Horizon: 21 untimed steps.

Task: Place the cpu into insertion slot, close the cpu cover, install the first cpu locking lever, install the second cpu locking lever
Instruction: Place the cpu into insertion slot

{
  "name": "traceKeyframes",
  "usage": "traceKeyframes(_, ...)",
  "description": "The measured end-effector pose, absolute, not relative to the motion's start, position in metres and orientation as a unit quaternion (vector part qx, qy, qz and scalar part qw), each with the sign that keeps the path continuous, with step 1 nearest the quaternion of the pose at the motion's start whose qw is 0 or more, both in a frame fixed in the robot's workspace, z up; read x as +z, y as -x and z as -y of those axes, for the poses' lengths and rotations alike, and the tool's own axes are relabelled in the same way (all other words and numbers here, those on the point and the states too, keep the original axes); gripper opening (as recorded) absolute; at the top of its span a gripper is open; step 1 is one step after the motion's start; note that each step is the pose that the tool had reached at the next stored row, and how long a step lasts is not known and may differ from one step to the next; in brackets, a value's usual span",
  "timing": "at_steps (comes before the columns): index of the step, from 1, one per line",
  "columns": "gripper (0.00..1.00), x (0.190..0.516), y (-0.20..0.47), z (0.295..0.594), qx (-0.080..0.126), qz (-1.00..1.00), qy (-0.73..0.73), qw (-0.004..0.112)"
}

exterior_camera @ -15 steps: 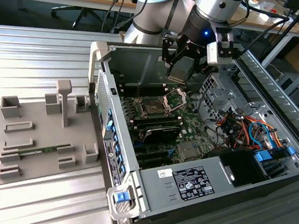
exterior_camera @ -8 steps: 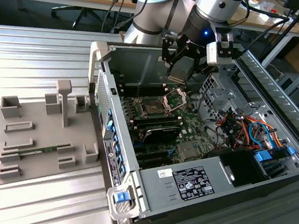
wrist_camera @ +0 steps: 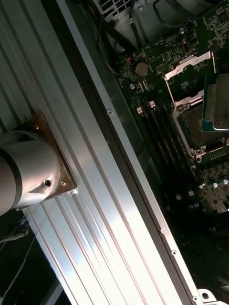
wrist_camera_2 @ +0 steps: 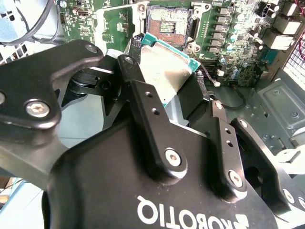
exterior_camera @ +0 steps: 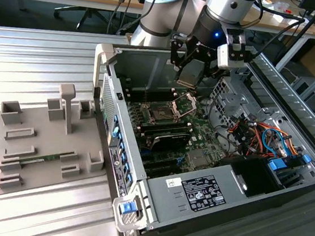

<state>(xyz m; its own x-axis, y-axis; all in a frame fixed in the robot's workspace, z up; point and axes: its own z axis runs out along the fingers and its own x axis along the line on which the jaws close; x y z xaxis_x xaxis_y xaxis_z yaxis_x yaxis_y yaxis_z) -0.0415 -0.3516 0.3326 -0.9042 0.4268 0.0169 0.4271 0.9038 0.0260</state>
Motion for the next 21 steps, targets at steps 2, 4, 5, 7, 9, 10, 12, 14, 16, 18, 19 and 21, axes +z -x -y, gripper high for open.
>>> traceKeyframes(2,0.54,0.3326,0.0415,0.3516,-0.015,0.975,0.22,0.005)
traceKeyframes(4,0.54,0.3326,0.0415,0.3516,-0.015,0.975,0.222,0.005)
traceKeyframes(5,0.54,0.3326,0.0415,0.3516,-0.015,0.975,0.223,0.005)
traceKeyframes(7,0.54,0.3326,0.0415,0.3516,-0.015,0.974,0.224,0.005)
traceKeyframes(9,0.54,0.3326,0.0415,0.3516,-0.015,0.974,0.226,0.005)
traceKeyframes(10,0.54,0.3326,0.0415,0.3516,-0.015,0.974,0.226,0.005)
traceKeyframes(12,0.54,0.3326,0.0415,0.3516,-0.015,0.974,0.228,0.005)
traceKeyframes(14,0.54,0.3326,0.0415,0.3516,-0.015,0.973,0.229,0.005)
traceKeyframes(16,0.54,0.3326,0.0415,0.3516,-0.015,0.973,0.23,0.005)
traceKeyframes(18,0.54,0.3326,0.0415,0.3516,-0.015,0.973,0.232,0.005)
traceKeyframes(19,0.54,0.3326,0.0415,0.3516,-0.015,0.973,0.232,0.005)
traceKeyframes(21,0.54,0.3326,0.0415,0.3516,-0.015,0.972,0.233,0.005)
